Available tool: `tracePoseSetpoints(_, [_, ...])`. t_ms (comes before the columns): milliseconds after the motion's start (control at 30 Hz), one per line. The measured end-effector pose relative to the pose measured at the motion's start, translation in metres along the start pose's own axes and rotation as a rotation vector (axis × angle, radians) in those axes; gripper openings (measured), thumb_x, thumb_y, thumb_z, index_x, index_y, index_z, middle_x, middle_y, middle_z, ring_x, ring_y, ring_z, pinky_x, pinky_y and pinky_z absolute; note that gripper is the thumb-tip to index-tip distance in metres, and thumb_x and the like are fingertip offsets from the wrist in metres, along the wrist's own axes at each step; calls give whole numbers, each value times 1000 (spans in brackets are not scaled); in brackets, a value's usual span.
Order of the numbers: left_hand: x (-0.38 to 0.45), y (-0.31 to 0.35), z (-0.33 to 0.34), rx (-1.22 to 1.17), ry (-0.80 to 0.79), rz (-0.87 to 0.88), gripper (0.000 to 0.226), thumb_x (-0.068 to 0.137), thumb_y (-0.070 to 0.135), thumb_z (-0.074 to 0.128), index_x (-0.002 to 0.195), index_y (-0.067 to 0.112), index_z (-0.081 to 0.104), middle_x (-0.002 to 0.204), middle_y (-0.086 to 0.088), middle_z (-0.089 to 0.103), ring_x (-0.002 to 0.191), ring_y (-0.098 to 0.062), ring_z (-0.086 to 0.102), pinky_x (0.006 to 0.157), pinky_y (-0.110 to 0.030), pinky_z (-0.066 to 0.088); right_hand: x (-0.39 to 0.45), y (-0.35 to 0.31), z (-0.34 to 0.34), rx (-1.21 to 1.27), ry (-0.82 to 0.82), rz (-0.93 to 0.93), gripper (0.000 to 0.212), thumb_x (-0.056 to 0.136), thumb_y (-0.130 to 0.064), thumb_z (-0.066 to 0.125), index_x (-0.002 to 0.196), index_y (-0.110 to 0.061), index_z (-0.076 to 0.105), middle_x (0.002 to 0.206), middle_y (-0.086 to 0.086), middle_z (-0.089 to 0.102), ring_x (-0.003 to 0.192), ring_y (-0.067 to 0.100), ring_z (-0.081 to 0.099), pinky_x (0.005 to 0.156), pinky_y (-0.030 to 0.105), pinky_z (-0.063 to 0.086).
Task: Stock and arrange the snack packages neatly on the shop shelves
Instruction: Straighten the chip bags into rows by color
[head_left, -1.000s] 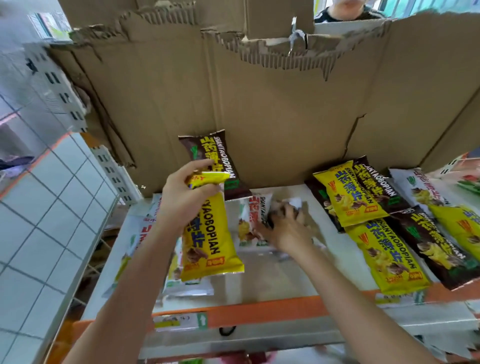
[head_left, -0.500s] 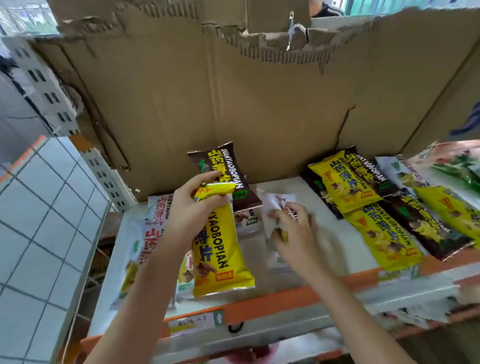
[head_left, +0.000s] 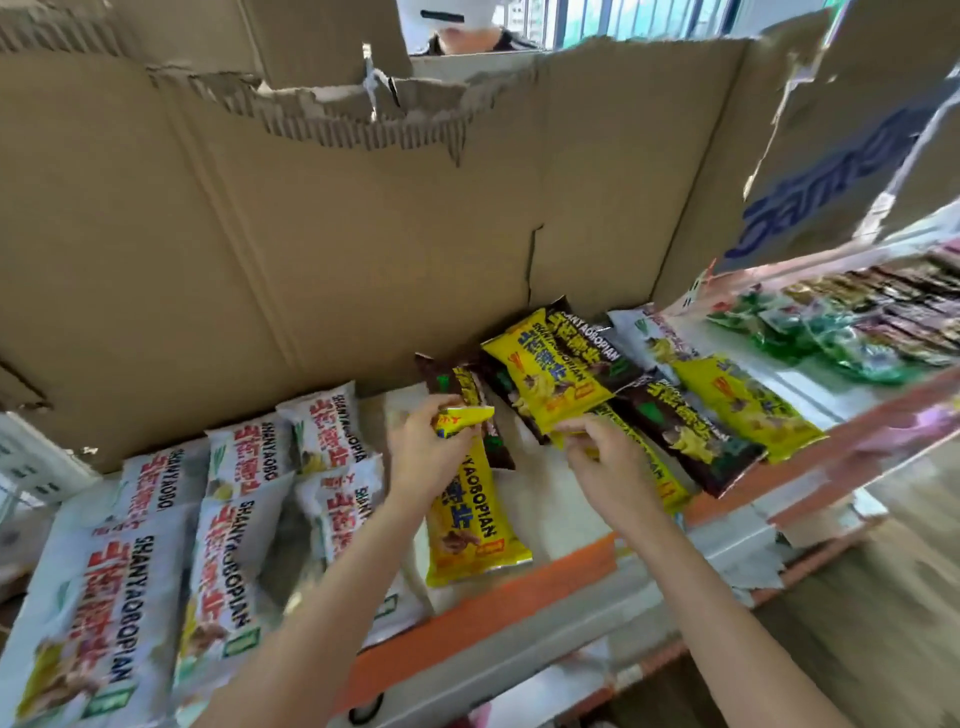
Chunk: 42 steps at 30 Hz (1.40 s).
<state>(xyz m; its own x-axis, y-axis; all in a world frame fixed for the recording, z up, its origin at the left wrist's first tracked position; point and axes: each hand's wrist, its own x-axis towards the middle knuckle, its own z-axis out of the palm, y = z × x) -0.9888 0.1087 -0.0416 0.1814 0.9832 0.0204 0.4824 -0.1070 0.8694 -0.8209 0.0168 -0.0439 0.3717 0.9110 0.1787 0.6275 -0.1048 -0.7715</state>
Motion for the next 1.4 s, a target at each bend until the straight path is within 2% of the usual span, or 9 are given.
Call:
tracePoseSetpoints(100, [5, -1, 36, 301, -101, -114, 64, 82, 41, 65, 138, 25, 38, 128, -18, 33, 126, -36, 31, 105, -36, 27, 16, 15, -27, -21, 42, -72, 17, 92, -10, 50, 95, -19, 65, 97, -2, 56, 80, 8, 54, 70, 11, 40])
tracePoseSetpoints(200, [5, 15, 59, 573, 41, 10, 73, 80, 49, 61, 141, 21, 31, 148, -20, 8, 138, -37, 5, 111, -50, 9, 37, 34, -52, -53, 45, -109, 15, 90, -6, 53, 93, -12, 66, 100, 3, 58, 85, 14, 56, 71, 6, 36])
tracePoseSetpoints(333, [12, 66, 100, 518, 146, 384, 55, 83, 33, 63, 130, 9, 47, 145, -19, 28, 139, -34, 18, 114, -51, 9, 70, 71, -87, -135, 47, -69, 16, 88, -4, 54, 99, -7, 66, 108, 10, 60, 102, 24, 55, 87, 26, 38])
tracePoseSetpoints(433, [19, 98, 147, 499, 75, 541, 45, 81, 27, 66, 120, 6, 56, 132, -18, 43, 125, -37, 37, 108, -52, 26, 90, 109, -115, -347, 31, 7, 24, 88, -7, 53, 108, -8, 66, 117, 15, 58, 115, 32, 48, 101, 35, 33])
tracePoseSetpoints(533, [26, 115, 193, 520, -75, 614, 44, 85, 27, 61, 122, 3, 53, 132, -17, 45, 127, -34, 37, 109, -41, 26, 111, 142, -143, -396, 9, 63, 24, 88, -8, 51, 109, -8, 64, 114, 16, 58, 112, 34, 47, 95, 40, 38])
tracePoseSetpoints(800, [74, 126, 236, 875, -214, 183, 61, 94, 49, 40, 132, 2, 40, 129, -27, 38, 116, -41, 38, 97, -43, 34, 176, 169, -141, -291, -136, 206, 52, 89, -47, 52, 112, 0, 54, 113, 19, 56, 107, 34, 53, 81, 36, 41])
tracePoseSetpoints(1000, [102, 126, 235, 900, -206, -187, 97, 85, 69, 36, 146, 0, 7, 145, -27, 23, 128, -41, 36, 97, -41, 39, 193, 176, -115, -453, -194, 316, 87, 70, -69, 58, 126, -5, 42, 127, 16, 44, 120, 34, 41, 97, 46, 38])
tracePoseSetpoints(1200, [110, 132, 248, 1190, -377, -84, 92, 87, 57, 40, 148, 8, -8, 148, -24, 25, 134, -38, 29, 97, -42, 41, 188, 180, -109, -434, -69, 205, 73, 74, -60, 60, 119, -5, 43, 121, 15, 51, 113, 34, 48, 89, 44, 39])
tracePoseSetpoints(1400, [92, 114, 248, 1034, -321, 101, 86, 88, 35, 51, 148, 19, -8, 152, -16, 14, 130, -47, 27, 103, -53, 28, 183, 184, -109, -350, 157, -80, 44, 83, -44, 59, 114, -14, 47, 113, 5, 61, 112, 27, 49, 90, 42, 31])
